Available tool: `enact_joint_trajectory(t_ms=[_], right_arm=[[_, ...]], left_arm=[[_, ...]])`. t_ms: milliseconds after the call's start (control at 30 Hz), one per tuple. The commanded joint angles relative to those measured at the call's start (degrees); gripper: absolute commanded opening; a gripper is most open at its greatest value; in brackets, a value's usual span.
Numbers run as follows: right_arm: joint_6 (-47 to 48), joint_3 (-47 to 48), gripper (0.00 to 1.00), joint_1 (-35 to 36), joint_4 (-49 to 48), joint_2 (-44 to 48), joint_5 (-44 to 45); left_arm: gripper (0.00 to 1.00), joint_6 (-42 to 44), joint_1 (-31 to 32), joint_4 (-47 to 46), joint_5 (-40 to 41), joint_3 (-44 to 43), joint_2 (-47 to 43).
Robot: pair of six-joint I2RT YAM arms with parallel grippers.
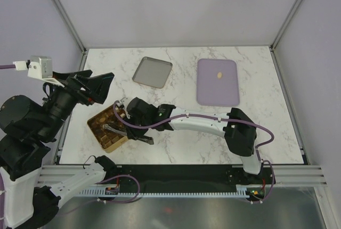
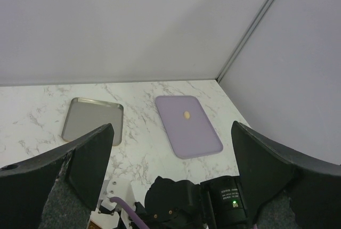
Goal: Pack the chocolate
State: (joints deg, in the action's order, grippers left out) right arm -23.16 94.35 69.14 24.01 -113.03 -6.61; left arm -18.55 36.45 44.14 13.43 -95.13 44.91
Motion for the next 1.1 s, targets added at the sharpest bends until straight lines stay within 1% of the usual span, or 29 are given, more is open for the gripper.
enact_joint_trajectory(t_ms=[0,167,300,433,633,833,933,1033,1067], right_arm=[[0.22,2.95,0.4,0.55,-1.77,-1.31,0.46],[0.48,3.13,0.43,0.9,-1.77,-1.49,0.63],[0.48,3.21,0.48,0.99,-1.77,-1.58,0.9],[0.57,3.48,0.49,0.99,-1.86,-1.49,1.16],[1.53,4.09,0.49,0.99,-1.42,0.44,2.83],[2.33,3.39,0.47,0.55,-1.33,5.18,4.59],[2.42,2.16,0.47,-0.59,-0.9,7.73,5.29],[2.42,0.59,0.46,-3.56,0.59,10.11,6.26],[2.42,0.14,0.46,-4.36,0.95,11.16,7.83]], left_arm=[[1.0,1.49,-0.15,-0.64,0.46,0.21,-0.7],[1.0,1.49,-0.15,-0.72,0.63,0.39,-1.05],[1.0,1.32,-0.15,-0.64,0.54,0.65,-1.14],[1.0,1.32,-0.06,-0.64,0.46,0.56,-1.05],[1.0,1.23,-0.06,-0.63,0.54,1.09,-0.35],[1.0,1.58,-0.06,-0.64,-0.07,1.09,1.5],[1.0,2.02,-0.06,-0.63,-0.77,1.44,2.55],[1.0,1.15,-0.15,-0.63,-2.09,2.75,2.73],[1.0,0.88,-0.15,-0.55,-2.44,3.02,2.73]])
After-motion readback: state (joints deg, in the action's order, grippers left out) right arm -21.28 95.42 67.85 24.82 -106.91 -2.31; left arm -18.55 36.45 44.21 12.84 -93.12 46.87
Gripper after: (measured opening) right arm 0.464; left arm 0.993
